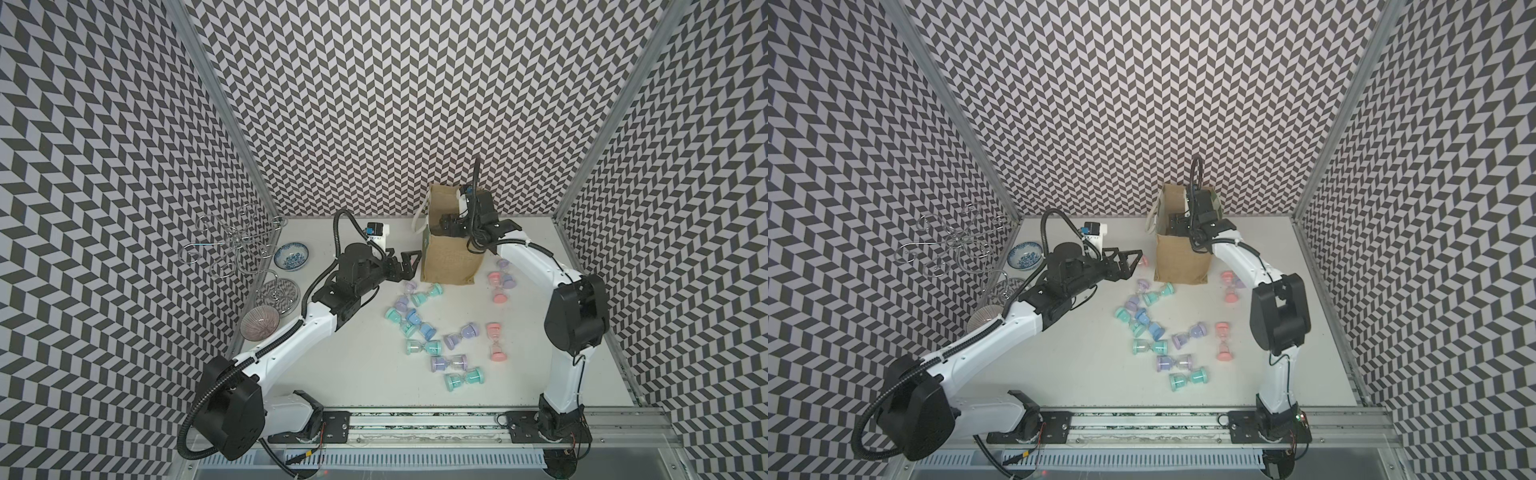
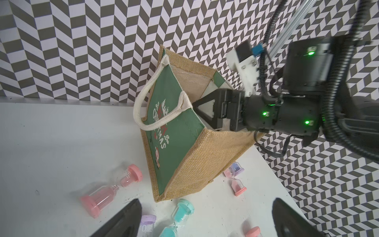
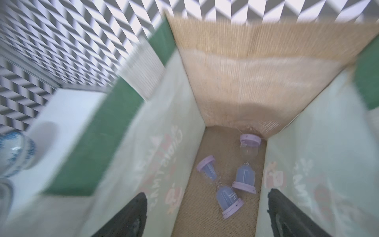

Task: Put the hourglass into the canvas bag
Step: Place the hourglass in the canvas bag, then pick up the hourglass from the center of the board.

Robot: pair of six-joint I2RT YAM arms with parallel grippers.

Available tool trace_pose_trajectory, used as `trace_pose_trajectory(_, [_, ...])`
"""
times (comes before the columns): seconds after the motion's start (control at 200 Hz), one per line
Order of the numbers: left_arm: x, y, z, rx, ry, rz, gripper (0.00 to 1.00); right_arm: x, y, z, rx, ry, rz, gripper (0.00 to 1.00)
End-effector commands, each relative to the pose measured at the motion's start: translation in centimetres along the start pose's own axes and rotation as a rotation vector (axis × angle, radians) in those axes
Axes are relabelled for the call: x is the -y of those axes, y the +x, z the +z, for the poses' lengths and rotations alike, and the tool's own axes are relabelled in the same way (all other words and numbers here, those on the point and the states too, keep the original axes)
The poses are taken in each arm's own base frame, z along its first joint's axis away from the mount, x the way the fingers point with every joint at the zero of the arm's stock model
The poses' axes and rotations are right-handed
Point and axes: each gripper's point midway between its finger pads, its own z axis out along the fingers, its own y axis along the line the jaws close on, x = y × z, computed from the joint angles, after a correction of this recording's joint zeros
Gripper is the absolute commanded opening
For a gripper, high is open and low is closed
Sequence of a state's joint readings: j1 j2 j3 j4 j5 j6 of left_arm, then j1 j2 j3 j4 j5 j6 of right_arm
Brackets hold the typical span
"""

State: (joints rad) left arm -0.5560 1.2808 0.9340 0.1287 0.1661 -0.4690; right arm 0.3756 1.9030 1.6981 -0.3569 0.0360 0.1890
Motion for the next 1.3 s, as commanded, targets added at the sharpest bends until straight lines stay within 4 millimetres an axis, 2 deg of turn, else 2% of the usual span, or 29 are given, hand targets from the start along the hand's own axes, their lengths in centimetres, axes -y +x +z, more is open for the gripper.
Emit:
trace_pose_trajectory(0.0, [0.6, -0.5, -1.1, 0.012, 0.007, -0.007, 0.99, -1.6, -3.4, -3.6, 0.125, -0.048, 0.061, 0.91])
trace_pose_trajectory(0.175, [0.7, -0.4, -2.5, 0.008, 0.003, -0.014, 0.99, -4.2, -2.7, -7.4, 0.144, -0.051, 0.047, 0.92])
trace_pose_trajectory(0.37, [0.9, 0.5, -4.1, -0.012, 0.011, -0.039, 0.99, -6.3, 0.7, -11.3, 0.129, -0.091, 0.064, 0.92])
trace_pose_trajectory(0.536, [0.4, 2.0, -5.4, -0.033, 0.004, -0.056, 0.99, -8.5, 6.1, -13.2, 0.056, -0.147, 0.040, 0.92])
trace_pose_trajectory(0.666, [0.3, 3.6, -5.8, -0.075, 0.019, -0.061, 0.99, -9.6, 11.7, -13.9, -0.057, -0.187, 0.014, 0.91])
trace_pose_trajectory(0.881, [-0.8, 6.3, -6.8, -0.087, 0.010, -0.094, 0.99, -10.8, 19.7, -14.2, -0.241, -0.214, -0.043, 0.91])
trace_pose_trajectory(1.081, [-1.7, 8.4, -7.1, -0.115, -0.001, -0.129, 0.99, -13.2, 24.9, -14.4, -0.339, -0.284, -0.132, 0.90])
trace_pose_trajectory(1.196, [-2.1, 9.1, -7.3, -0.100, -0.004, -0.159, 0.99, -13.9, 27.8, -14.4, -0.396, -0.321, -0.154, 0.90])
trace_pose_trajectory(1.297, [-2.5, 9.8, -7.4, -0.096, -0.003, -0.181, 0.99, -14.3, 29.2, -14.4, -0.419, -0.344, -0.165, 0.89])
